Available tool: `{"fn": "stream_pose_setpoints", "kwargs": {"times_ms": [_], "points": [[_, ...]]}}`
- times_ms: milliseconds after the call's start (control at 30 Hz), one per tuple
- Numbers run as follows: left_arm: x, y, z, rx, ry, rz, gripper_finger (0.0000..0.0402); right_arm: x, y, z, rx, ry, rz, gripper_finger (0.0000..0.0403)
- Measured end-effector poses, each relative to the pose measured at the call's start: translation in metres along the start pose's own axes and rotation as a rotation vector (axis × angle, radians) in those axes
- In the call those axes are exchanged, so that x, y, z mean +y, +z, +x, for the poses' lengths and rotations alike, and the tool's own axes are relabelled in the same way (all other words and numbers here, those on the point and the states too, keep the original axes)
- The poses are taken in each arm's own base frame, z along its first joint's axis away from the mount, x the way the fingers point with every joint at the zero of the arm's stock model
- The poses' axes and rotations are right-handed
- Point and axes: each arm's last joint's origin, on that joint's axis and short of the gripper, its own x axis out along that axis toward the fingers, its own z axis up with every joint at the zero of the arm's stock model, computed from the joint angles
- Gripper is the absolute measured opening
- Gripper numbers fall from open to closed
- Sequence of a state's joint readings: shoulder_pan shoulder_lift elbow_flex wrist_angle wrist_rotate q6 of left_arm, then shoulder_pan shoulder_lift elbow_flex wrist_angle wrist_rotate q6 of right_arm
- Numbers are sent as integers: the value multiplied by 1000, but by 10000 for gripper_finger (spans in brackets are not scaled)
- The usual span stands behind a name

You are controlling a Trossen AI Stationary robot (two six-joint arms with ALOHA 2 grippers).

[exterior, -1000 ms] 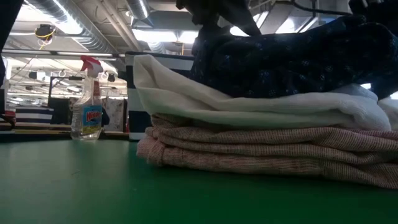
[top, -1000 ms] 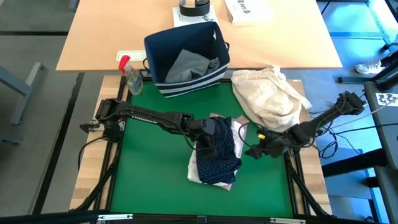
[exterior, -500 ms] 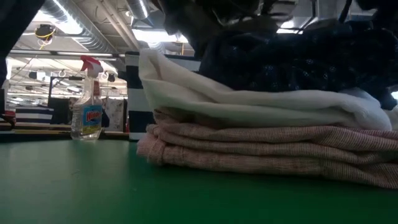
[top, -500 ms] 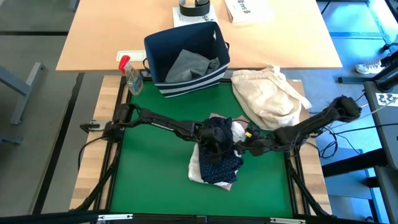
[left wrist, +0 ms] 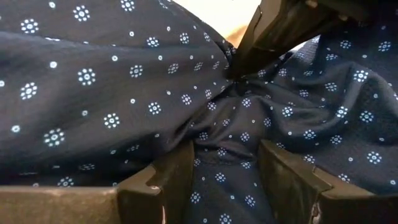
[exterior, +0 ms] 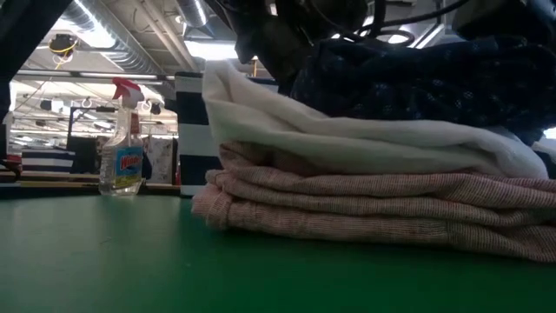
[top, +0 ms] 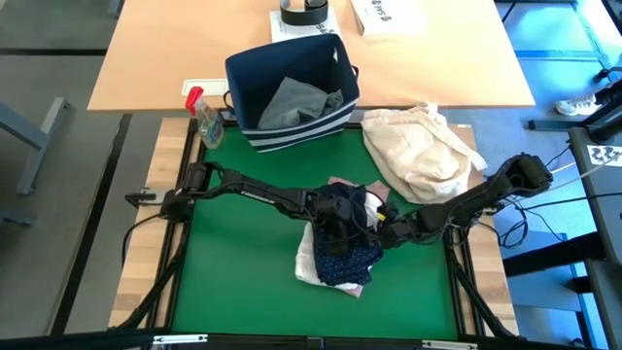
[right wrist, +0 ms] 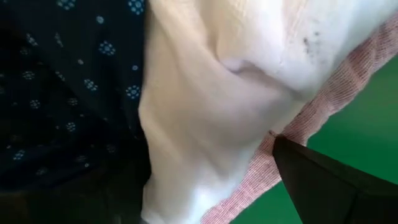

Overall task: Fold laundry
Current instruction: Put the stacked polos into the blue laundry bin

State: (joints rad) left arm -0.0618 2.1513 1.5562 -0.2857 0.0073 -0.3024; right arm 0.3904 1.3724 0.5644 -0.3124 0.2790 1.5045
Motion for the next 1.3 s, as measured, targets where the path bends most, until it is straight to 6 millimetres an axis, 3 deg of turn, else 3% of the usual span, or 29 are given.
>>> {"fn": "stream_pose_setpoints", "kwargs": {"times_ms": [500, 733, 1067, 1300], "points": [[0, 0, 0, 2, -12, 27, 179, 4, 3, 0, 88, 42, 39, 328], [0, 0, 1, 0, -15, 28, 179, 4, 2, -3, 164, 49, 47, 394], [0, 0, 1, -4, -16, 27, 179, 7, 1, -5, 253, 66, 48, 370], [0, 0, 1, -4, -14, 27, 179, 6, 1, 3, 165, 22, 108, 378]]}}
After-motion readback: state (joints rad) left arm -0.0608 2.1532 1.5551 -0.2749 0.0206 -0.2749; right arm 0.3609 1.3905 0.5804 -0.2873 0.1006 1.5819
